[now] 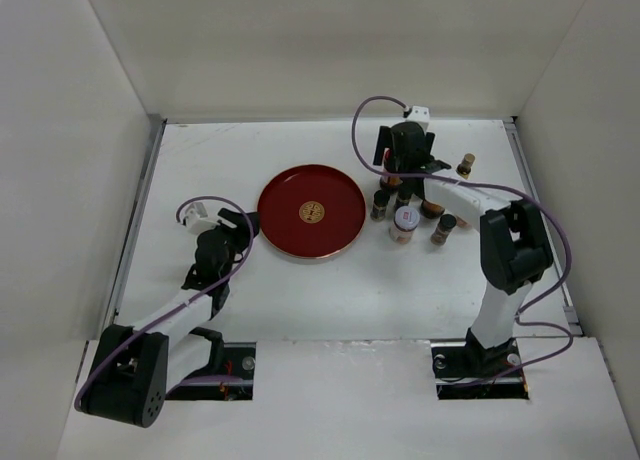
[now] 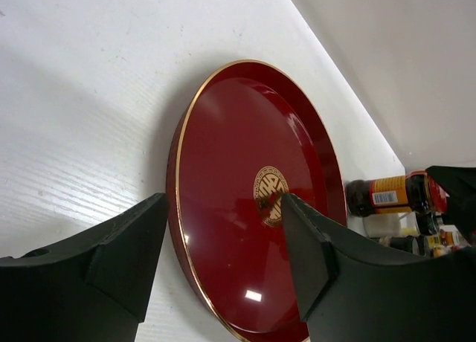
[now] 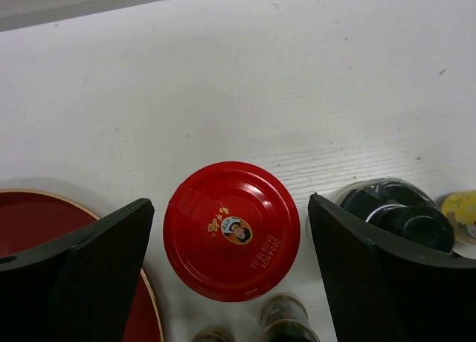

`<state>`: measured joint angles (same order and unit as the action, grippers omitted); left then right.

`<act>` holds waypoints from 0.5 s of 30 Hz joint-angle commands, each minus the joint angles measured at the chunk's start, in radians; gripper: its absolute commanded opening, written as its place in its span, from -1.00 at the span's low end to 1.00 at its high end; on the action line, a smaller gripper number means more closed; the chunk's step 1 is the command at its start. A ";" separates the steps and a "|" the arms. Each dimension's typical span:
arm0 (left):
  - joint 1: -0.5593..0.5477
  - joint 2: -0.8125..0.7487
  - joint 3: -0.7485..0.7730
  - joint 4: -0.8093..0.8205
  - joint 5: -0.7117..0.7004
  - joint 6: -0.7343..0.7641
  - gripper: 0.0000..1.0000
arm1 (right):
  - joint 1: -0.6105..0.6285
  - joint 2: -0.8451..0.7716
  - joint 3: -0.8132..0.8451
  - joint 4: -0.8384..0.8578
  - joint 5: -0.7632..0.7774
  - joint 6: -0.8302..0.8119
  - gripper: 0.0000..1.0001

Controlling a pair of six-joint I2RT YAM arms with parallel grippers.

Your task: Organize the condiment bottles

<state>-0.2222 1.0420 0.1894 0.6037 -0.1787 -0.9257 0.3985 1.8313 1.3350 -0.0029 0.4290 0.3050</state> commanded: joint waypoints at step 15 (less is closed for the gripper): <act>0.013 -0.031 -0.019 0.062 0.004 -0.007 0.23 | -0.002 0.013 0.037 0.084 -0.001 -0.001 0.20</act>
<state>-0.2115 1.0386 0.1787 0.6094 -0.1726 -0.9287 0.3981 1.9060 1.3525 -0.0353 0.4103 0.3038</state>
